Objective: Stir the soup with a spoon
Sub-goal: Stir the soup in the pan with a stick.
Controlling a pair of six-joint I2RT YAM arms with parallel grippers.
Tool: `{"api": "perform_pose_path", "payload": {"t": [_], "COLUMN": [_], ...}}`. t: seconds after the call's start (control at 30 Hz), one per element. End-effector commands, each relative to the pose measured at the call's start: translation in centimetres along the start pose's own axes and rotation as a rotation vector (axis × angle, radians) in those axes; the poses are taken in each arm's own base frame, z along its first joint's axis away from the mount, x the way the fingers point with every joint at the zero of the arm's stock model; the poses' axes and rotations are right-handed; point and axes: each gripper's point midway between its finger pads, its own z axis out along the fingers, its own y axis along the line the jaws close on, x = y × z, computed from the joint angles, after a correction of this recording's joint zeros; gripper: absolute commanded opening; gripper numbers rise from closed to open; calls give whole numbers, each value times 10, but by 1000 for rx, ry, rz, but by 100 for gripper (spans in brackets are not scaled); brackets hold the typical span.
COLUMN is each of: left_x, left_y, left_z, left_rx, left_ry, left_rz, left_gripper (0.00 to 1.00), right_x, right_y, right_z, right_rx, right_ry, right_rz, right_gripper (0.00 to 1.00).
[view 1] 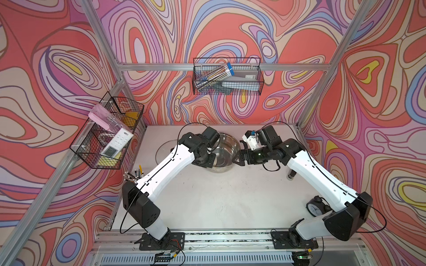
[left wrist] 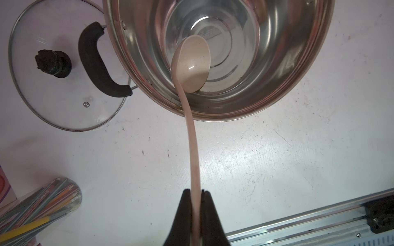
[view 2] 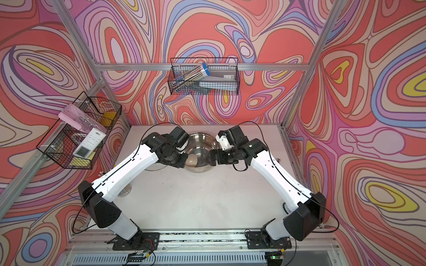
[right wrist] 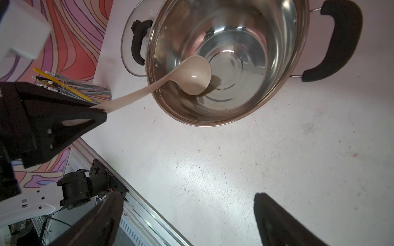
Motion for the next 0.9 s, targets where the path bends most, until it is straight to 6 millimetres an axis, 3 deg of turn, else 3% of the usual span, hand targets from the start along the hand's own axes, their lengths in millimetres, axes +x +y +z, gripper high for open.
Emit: {"api": "perform_pose_path", "payload": {"t": [0.0,0.3,0.5,0.7,0.87], "left_x": [-11,-60,-85,-88,-77], "left_y": [20,26,-5,-33,-56], "left_z": [-10,-6,3,6,1], "left_rx": [-90,-143,-7,94,195], "left_ry": [-36,-137,-173,-177,-180], "left_rz": [-22,-40,-11,19,57], "left_gripper": [0,0,0,0,0], "right_x": [-12,-13,-12,-9,-8], "right_y": [5,2,-5,-11,-10], "right_z": [-2,0,-7,-13,-14], "right_rx": [7,35,85,115,108], "right_ry": [-38,-42,-55,-67,-74], "right_rz": [-22,-8,-4,-4,6], "right_gripper": [98,98,98,98,98]}}
